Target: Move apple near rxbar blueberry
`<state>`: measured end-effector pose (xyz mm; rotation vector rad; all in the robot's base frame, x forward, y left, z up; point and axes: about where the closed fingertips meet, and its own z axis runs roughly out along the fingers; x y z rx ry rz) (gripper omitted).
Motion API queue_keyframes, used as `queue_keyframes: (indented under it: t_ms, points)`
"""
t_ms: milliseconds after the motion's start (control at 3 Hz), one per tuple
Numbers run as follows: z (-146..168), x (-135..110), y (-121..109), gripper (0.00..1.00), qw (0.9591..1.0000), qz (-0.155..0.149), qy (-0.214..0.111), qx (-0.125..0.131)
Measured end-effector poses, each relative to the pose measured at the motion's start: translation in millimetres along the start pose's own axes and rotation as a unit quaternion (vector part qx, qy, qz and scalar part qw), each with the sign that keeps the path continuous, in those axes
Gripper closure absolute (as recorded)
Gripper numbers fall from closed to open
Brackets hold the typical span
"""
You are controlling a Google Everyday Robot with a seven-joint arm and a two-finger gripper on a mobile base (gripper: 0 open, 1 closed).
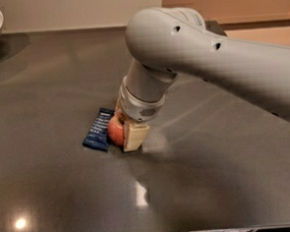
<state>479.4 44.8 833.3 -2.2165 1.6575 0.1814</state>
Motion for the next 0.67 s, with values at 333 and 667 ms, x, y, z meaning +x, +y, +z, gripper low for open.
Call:
queue_keyframes:
  t_ms: [333,667]
  points:
    - [-0.6,-0.7,0.6,0.00,1.0000,-0.001,0.001,0.000]
    - [-0.6,-0.7,0.6,0.00,1.0000,-0.001,0.001,0.000]
